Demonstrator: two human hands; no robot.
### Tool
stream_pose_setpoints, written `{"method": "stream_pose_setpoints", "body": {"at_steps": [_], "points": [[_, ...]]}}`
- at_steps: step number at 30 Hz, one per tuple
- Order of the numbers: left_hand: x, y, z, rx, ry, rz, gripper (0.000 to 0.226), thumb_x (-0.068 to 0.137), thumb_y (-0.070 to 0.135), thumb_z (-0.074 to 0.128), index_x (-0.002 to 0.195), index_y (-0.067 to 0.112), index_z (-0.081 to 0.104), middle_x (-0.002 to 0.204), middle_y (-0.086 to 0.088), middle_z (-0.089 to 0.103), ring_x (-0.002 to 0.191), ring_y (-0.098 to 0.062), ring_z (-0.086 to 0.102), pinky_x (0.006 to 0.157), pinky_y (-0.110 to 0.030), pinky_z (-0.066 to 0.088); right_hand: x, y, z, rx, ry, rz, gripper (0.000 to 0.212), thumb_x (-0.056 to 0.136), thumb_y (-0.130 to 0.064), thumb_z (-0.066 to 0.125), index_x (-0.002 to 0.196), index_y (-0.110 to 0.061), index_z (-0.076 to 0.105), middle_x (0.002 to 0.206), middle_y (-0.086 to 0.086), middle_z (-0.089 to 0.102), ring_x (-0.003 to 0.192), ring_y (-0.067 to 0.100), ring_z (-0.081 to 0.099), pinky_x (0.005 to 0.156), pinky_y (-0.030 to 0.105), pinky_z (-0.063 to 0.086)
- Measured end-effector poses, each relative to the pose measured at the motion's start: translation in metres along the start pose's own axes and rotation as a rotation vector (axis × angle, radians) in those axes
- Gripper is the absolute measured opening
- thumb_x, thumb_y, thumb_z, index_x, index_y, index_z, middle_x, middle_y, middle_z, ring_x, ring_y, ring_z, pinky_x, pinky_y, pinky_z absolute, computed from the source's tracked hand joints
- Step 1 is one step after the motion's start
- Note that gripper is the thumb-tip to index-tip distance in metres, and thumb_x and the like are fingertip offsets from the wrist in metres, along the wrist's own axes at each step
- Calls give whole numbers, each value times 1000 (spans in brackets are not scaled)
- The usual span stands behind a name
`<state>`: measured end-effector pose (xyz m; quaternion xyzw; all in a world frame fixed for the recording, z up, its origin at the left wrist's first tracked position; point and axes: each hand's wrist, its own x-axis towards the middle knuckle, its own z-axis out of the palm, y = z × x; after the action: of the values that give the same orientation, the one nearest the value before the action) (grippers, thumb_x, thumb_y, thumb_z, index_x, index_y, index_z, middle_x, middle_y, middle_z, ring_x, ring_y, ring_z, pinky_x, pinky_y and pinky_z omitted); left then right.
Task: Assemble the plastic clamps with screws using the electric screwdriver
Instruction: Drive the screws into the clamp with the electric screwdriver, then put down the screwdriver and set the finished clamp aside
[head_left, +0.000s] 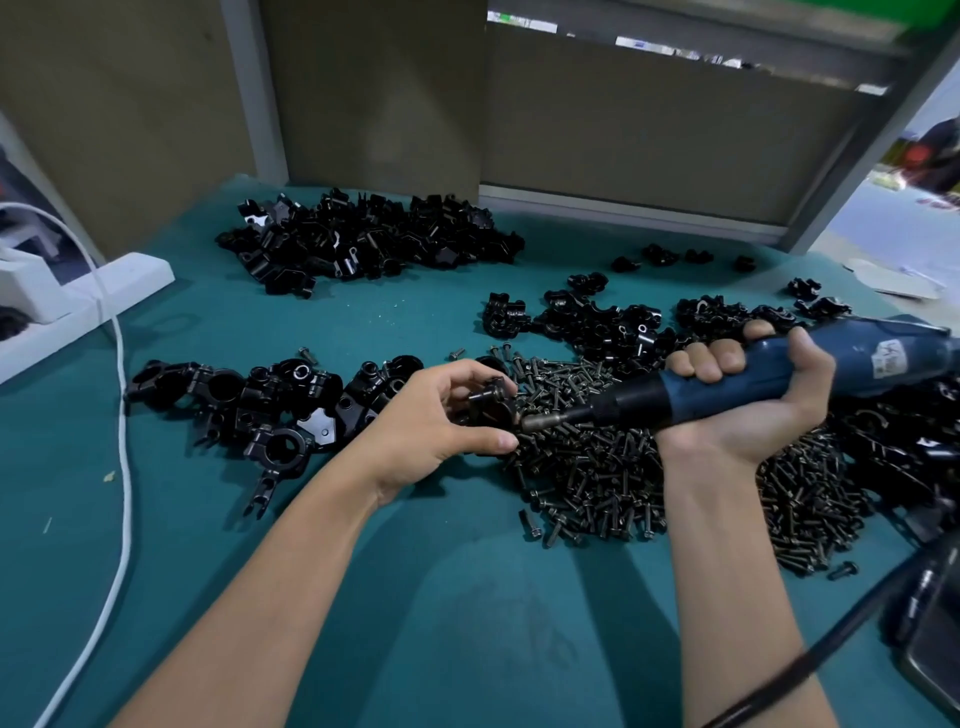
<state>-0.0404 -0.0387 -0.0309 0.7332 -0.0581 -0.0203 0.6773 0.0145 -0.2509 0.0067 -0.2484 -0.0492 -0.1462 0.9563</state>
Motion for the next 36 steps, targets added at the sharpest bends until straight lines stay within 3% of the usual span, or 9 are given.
{"method": "stream_pose_setpoints", "body": {"at_steps": [7, 12, 20, 31, 36], "points": [[0, 2, -5, -21, 30, -14, 42, 68, -1, 85, 88, 34, 74, 96, 3, 76, 85, -7, 71, 68, -15, 52, 1, 10, -1, 29, 28, 15, 17, 75, -34, 54, 71, -18, 53, 51, -8, 43, 43, 10, 40, 48, 20, 36], [0, 3, -5, -21, 30, -14, 42, 68, -1, 85, 87, 34, 74, 95, 2, 76, 84, -7, 71, 68, -14, 52, 2, 11, -3, 44, 62, 21, 20, 83, -32, 50, 70, -17, 53, 51, -7, 44, 42, 9, 40, 47, 20, 37], [0, 2, -5, -36, 13, -13, 41, 68, -5, 84, 93, 25, 73, 92, 0, 76, 81, -5, 71, 67, -13, 51, 1, 11, -1, 43, 61, 21, 19, 78, -33, 53, 69, -17, 53, 50, -7, 43, 42, 10, 39, 47, 20, 36], [1, 2, -4, -21, 27, -9, 44, 66, 0, 86, 87, 37, 75, 96, 3, 76, 85, -6, 71, 70, -14, 51, -1, 11, -1, 27, 70, 28, 19, 80, -33, 53, 68, -18, 54, 52, -8, 42, 43, 9, 39, 48, 20, 37], [1, 1, -4, -48, 24, -8, 41, 66, 0, 86, 88, 33, 75, 95, 1, 76, 83, -5, 70, 69, -15, 52, -1, 9, -3, 24, 79, 15, 21, 83, -33, 50, 69, -18, 54, 52, -8, 42, 43, 9, 39, 48, 20, 37]]}}
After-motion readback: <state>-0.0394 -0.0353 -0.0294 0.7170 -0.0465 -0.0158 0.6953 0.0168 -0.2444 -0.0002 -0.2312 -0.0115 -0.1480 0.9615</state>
